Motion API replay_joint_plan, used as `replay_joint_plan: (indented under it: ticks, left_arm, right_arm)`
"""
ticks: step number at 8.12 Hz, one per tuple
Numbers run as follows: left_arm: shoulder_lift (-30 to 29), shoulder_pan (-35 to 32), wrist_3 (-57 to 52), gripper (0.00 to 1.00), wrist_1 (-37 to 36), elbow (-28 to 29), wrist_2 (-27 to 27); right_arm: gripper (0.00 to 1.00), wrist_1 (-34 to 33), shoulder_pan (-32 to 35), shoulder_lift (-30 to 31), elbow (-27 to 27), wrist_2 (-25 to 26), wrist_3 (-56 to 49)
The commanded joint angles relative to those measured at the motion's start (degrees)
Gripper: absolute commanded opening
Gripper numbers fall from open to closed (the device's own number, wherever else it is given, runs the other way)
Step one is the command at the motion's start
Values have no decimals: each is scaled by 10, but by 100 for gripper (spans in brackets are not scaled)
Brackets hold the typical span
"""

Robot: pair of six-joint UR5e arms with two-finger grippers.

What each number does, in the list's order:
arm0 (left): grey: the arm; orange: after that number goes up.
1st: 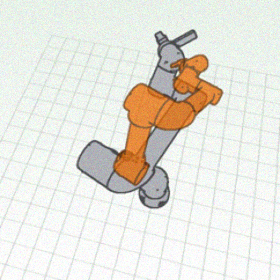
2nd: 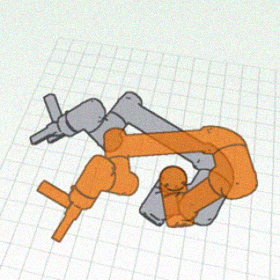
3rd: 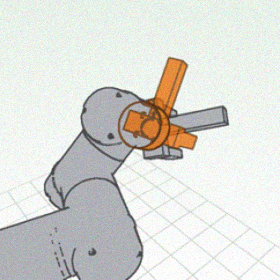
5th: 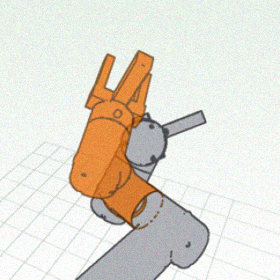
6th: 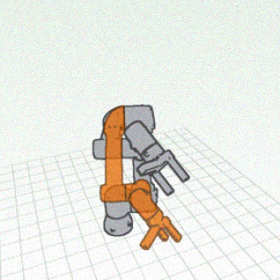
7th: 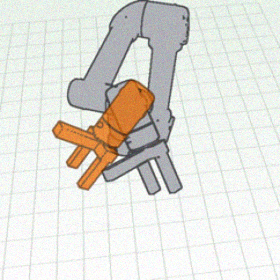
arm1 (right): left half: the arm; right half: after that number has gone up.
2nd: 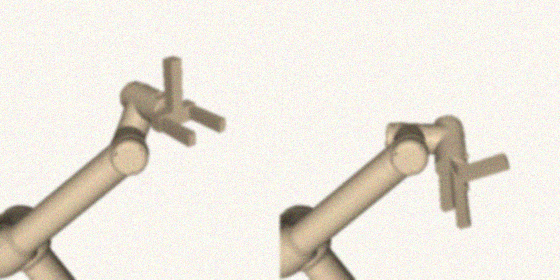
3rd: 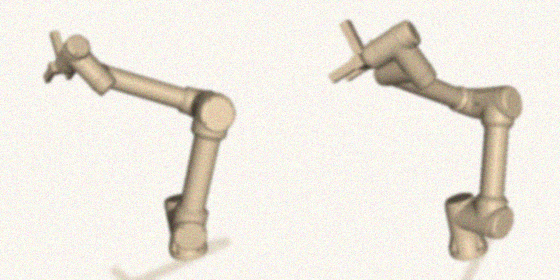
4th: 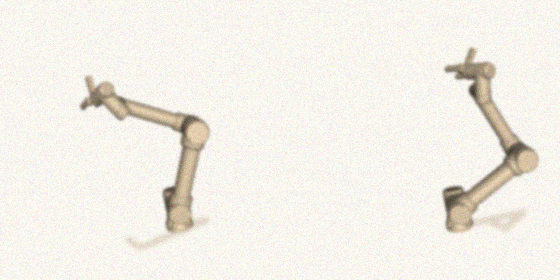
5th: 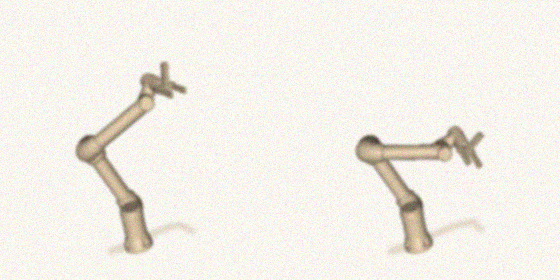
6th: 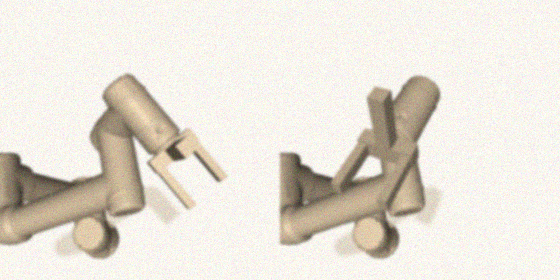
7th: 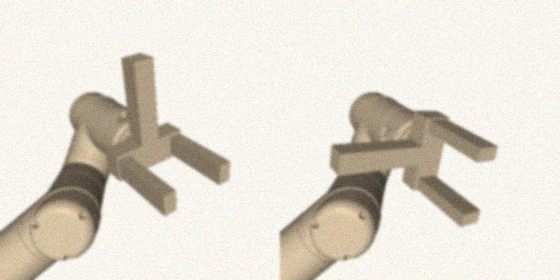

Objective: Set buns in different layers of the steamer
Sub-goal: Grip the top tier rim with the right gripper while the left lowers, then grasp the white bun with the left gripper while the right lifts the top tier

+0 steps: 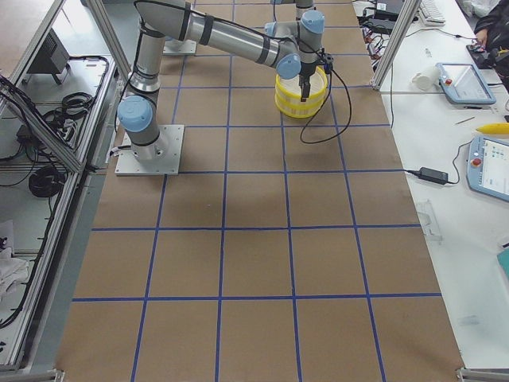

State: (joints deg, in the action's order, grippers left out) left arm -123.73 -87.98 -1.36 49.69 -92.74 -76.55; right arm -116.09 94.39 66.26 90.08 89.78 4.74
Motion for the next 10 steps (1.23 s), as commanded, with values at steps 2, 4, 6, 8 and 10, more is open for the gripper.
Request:
replay_joint_plan:
  ticks: [2, 4, 6, 8, 10]
  left_arm:
    - [5, 0, 1, 2, 1, 1, -1]
    - [20, -1, 0, 0, 7, 2, -1]
    - [64, 0, 5, 0, 24, 3, -3]
    - [112, -1, 17, 0, 66, 4, -10]
    - [146, -1, 19, 0, 88, 4, -18]
  right_arm:
    - [100, -4, 0, -27, 0, 8, 0]
    - [100, -27, -2, -28, 0, 23, -2]
    - [79, -61, -2, -28, 3, 27, -8]
    - [51, -59, -2, -25, 19, 14, -7]
    - [31, -56, -3, -23, 23, 15, -8]
